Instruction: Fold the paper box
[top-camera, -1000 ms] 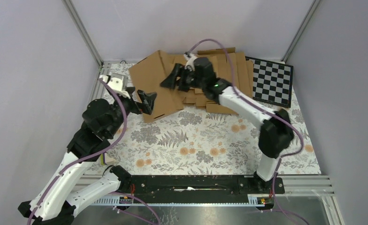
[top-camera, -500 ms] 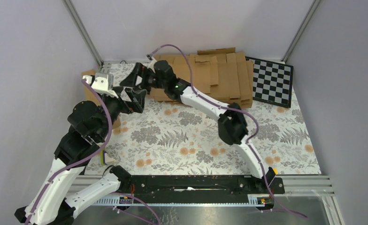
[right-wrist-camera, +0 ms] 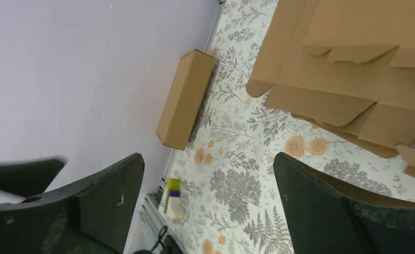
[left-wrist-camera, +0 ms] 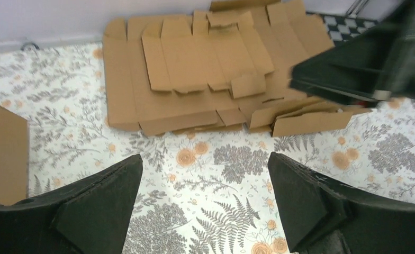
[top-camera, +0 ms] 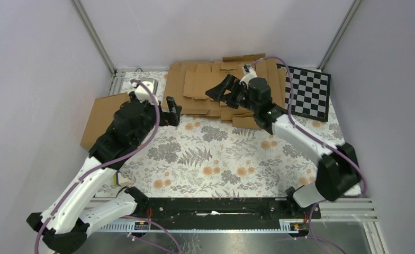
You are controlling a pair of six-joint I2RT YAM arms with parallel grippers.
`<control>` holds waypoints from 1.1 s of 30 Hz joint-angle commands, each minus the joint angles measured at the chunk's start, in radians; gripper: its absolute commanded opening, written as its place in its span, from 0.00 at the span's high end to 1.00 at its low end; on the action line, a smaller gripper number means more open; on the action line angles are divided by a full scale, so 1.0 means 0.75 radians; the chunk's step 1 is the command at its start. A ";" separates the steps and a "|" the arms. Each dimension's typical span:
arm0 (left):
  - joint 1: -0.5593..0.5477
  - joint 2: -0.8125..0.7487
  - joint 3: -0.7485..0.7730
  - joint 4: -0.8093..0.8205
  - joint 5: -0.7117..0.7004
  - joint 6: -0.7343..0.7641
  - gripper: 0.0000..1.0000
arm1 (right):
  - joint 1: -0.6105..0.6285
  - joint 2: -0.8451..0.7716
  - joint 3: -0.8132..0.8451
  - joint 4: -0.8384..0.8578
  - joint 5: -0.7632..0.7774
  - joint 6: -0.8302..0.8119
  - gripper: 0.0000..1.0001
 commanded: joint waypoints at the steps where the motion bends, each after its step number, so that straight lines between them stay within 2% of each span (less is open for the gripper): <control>1: 0.005 0.106 -0.024 0.031 -0.012 -0.113 0.01 | 0.030 -0.284 -0.122 -0.099 0.153 -0.312 0.00; 5: 0.013 0.183 -0.058 0.048 0.011 -0.248 0.01 | 0.031 -0.535 -0.279 -0.187 0.326 -0.451 0.00; 9: 0.014 0.207 -0.148 0.158 -0.013 -0.357 0.01 | 0.030 -0.736 -0.444 -0.235 0.553 -0.546 0.00; 13: 0.014 0.189 -0.326 0.276 -0.144 -0.531 0.01 | 0.031 -0.912 -0.628 -0.238 0.688 -0.598 0.00; 19: 0.013 0.080 -0.605 0.396 -0.251 -0.724 0.01 | 0.031 -1.156 -0.937 -0.236 0.811 -0.583 0.00; 24: 0.012 0.031 -0.847 0.536 -0.247 -0.884 0.01 | 0.029 -1.370 -1.172 -0.141 0.855 -0.534 0.00; 30: 0.012 0.052 -0.990 0.658 -0.245 -0.920 0.01 | 0.030 -1.530 -1.327 -0.122 0.995 -0.551 0.00; 33: 0.012 0.062 -1.034 0.713 -0.255 -0.925 0.01 | 0.031 -1.592 -1.386 -0.124 1.001 -0.550 0.00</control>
